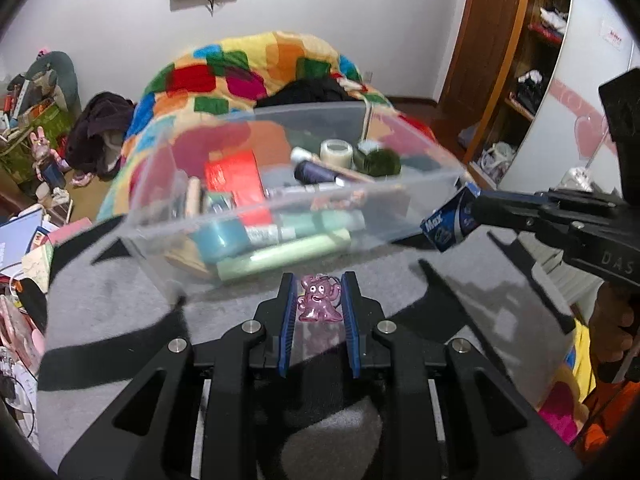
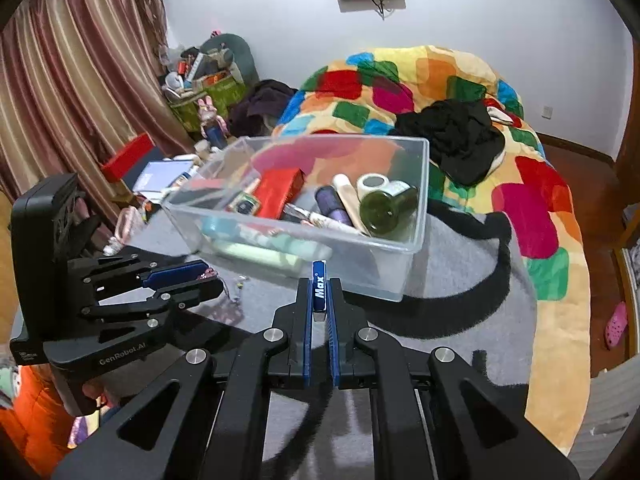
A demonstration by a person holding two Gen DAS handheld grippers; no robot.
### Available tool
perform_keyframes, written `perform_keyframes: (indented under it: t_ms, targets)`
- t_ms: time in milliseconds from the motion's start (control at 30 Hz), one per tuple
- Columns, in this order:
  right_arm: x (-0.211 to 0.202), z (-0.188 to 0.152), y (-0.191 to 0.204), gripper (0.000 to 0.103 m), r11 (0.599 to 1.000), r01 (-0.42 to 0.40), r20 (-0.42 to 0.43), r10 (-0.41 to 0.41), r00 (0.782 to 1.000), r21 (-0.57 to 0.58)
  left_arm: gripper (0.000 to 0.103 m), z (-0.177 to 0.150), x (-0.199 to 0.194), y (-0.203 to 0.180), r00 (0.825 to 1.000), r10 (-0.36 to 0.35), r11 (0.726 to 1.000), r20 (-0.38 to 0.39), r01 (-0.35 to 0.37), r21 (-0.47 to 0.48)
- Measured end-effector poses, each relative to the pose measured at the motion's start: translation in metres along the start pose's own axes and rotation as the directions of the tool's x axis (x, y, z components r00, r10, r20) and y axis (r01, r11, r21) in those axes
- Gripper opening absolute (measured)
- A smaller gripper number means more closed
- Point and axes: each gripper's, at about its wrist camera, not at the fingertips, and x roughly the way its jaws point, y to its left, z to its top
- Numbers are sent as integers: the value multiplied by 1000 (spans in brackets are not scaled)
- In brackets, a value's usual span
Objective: Organize objects
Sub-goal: 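Lower the pink keychain and blue card box into the clear box and open both tools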
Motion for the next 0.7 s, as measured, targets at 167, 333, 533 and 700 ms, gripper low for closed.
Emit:
perform_keyframes:
  t_ms: [167, 333, 533, 700]
  targets:
    - [-15, 14, 5, 6, 1000, -21, 59, 21, 998, -8, 22, 16, -17, 9, 998, 14, 1000, 69, -13, -15]
    - [-19, 34, 13, 6, 1000, -8, 132, 11, 991, -23, 22, 32, -25, 21, 991, 43, 998, 125, -37, -51]
    - [4, 56, 22, 6, 999, -42, 132, 45, 990, -23, 22, 51, -22, 39, 986, 69, 993, 154, -54, -100]
    - [32, 64, 25, 6, 996, -87, 83, 88, 993, -14, 22, 64, -24, 54, 981, 74, 989, 179, -49, -139]
